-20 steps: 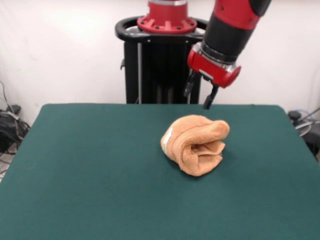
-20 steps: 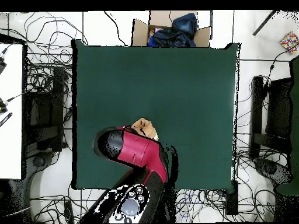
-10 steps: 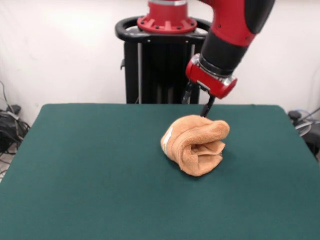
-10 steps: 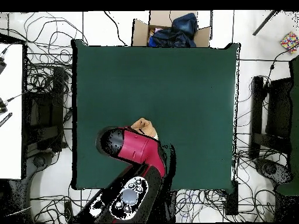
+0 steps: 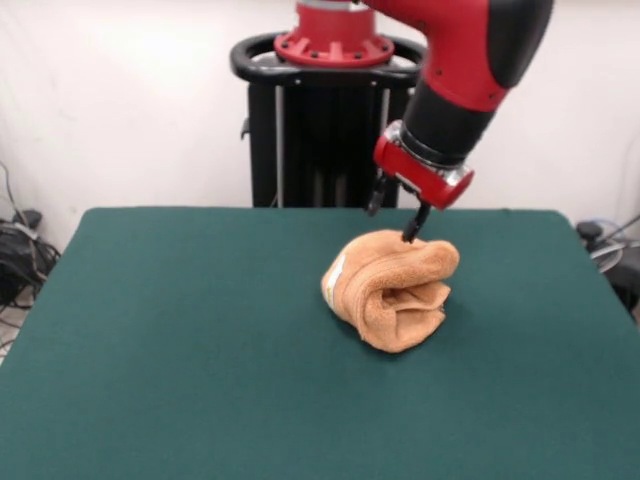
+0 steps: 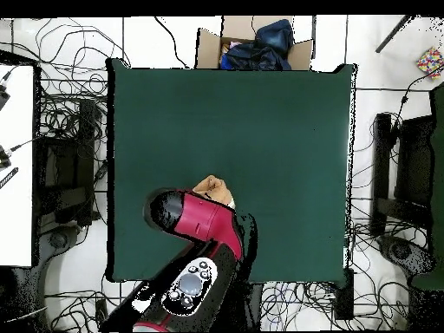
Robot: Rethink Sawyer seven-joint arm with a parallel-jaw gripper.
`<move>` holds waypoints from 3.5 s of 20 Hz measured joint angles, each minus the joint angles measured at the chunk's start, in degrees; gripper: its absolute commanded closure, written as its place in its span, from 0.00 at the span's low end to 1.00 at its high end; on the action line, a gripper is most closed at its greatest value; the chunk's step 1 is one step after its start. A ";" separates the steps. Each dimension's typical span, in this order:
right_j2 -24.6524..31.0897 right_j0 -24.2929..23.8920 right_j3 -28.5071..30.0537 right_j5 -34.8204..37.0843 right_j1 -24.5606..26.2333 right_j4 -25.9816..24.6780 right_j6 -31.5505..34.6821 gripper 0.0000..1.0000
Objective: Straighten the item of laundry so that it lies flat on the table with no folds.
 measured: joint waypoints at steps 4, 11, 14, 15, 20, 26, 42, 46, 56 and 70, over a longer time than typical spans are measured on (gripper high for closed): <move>-0.42 2.83 -0.01 -0.02 1.59 1.76 0.98 0.00; -1.18 8.01 -0.03 -0.02 3.78 4.21 4.82 0.00; -1.18 9.42 -0.03 -0.02 4.48 5.07 6.77 0.00; -1.18 9.60 -0.04 -0.02 4.60 5.19 7.12 0.00; -1.20 10.18 -0.32 -0.02 5.68 5.71 9.28 0.00; -1.18 10.19 -1.38 -0.56 7.72 7.47 10.75 0.00; 1.16 8.01 -0.94 -14.44 4.41 13.91 11.57 0.00; 1.15 8.27 -0.94 -14.78 3.38 14.57 11.57 0.00; 1.12 9.40 -1.03 -13.98 2.87 14.85 11.57 0.00; 1.13 9.20 -1.28 -13.99 6.00 14.86 11.57 0.00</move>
